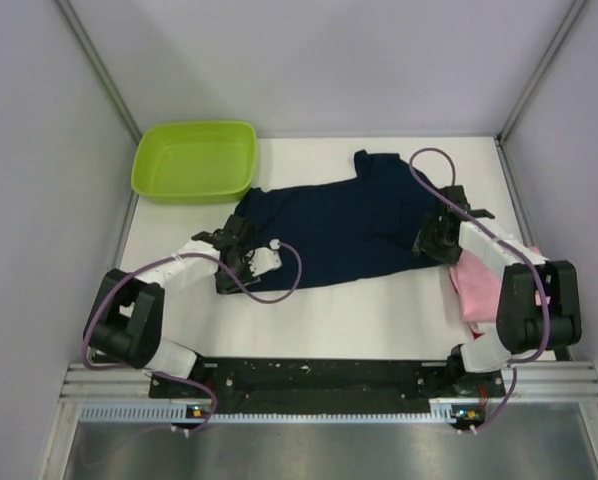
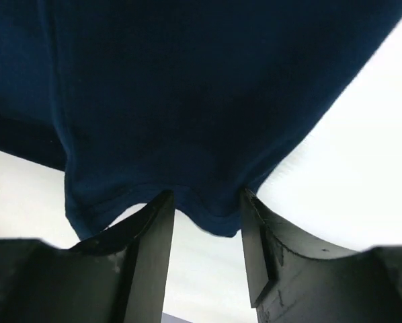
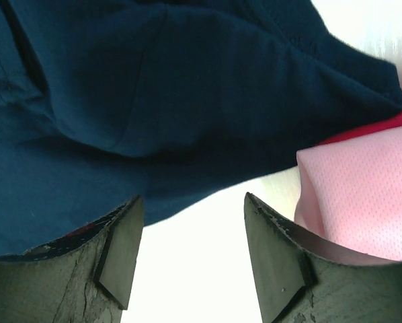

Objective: Fold and stack the t-shirts
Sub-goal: Fold the flattened tshirt in 1/3 of the way

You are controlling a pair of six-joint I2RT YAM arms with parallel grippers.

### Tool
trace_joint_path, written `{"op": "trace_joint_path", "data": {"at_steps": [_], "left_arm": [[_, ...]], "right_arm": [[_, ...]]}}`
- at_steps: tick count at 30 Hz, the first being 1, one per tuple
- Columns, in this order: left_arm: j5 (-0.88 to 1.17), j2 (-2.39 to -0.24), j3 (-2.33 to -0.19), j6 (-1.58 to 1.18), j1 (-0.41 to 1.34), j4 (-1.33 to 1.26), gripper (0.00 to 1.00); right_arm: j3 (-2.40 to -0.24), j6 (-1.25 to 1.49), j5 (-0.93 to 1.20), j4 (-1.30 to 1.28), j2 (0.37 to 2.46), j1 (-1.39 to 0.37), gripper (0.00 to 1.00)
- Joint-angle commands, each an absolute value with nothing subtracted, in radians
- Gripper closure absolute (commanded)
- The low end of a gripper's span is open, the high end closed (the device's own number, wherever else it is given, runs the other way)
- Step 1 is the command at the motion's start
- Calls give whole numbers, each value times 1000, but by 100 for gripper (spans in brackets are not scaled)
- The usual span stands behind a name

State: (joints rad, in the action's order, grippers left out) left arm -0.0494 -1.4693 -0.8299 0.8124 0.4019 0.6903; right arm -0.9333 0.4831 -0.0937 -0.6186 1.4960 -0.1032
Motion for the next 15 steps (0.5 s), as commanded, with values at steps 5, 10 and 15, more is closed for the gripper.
{"op": "trace_joint_path", "data": {"at_steps": [5,10,15], "left_arm": [[-83,-1450,-764,759,407,584,100],[-63,-1353,-715,791,405,815,100],[-32,-1126,-647,847,408,1118,100]], "right_arm": [[-956,546,-134,-469,1565,-101,39],[-950,520,-91,-463,1569,-100,43],[-934,476,-75,-483,1506,-101,43]]}}
